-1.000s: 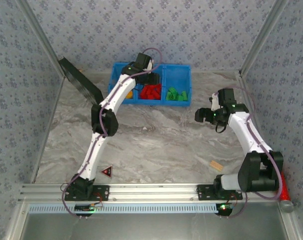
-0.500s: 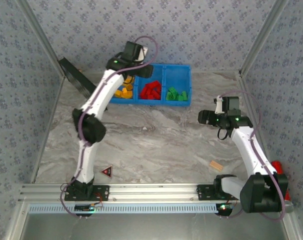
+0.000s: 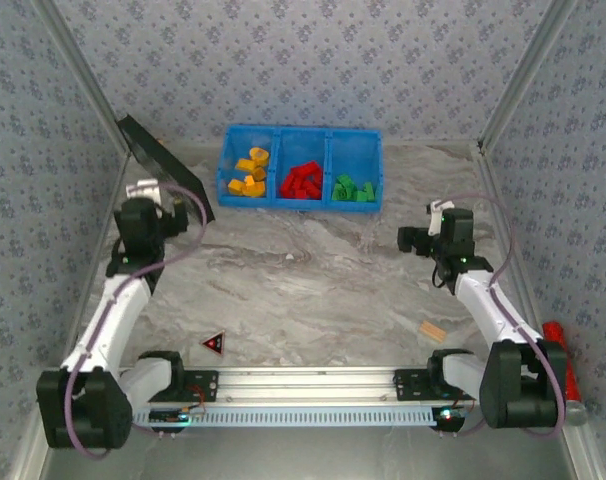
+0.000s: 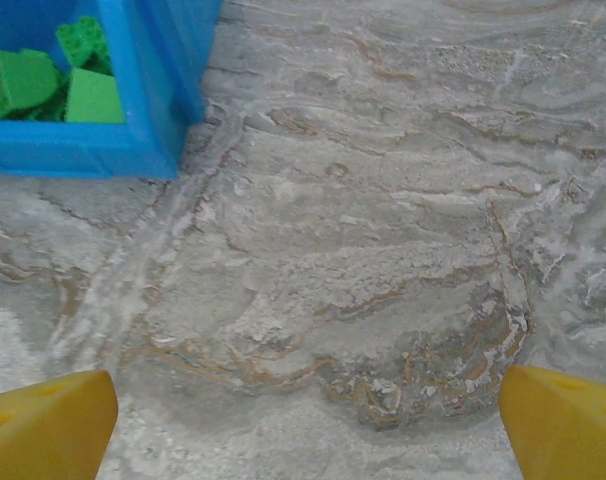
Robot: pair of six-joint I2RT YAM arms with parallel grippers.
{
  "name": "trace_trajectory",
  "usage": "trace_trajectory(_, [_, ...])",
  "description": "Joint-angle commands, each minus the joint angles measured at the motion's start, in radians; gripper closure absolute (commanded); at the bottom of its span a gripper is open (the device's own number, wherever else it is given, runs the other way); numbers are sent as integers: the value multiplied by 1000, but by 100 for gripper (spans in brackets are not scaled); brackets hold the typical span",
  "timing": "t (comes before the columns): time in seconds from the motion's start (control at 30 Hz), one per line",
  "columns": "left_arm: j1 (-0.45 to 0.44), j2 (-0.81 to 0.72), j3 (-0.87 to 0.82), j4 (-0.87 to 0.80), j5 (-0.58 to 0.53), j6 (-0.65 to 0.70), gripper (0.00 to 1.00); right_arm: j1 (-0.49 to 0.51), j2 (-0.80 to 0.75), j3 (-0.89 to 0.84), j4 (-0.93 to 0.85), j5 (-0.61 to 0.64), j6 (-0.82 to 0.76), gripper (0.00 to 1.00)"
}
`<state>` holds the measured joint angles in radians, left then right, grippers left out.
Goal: Sort the legos into containers by color
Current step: Reset both arms
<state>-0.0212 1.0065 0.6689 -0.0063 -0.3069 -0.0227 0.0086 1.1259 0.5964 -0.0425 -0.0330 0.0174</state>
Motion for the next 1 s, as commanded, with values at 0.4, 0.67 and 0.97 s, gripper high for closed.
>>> trace_trajectory(0.4, [67,380,-397,926,17,-143,0,-18,226,-139,571,57,-17,0])
trace_trajectory(0.67, [33,505,-294,848,201,-28,0,-8,349,-70,592,79,-80,0])
trace_trajectory(0.97, [41,530,-254,818,253,-11,0,-23,388,-53,594,63,-68,0])
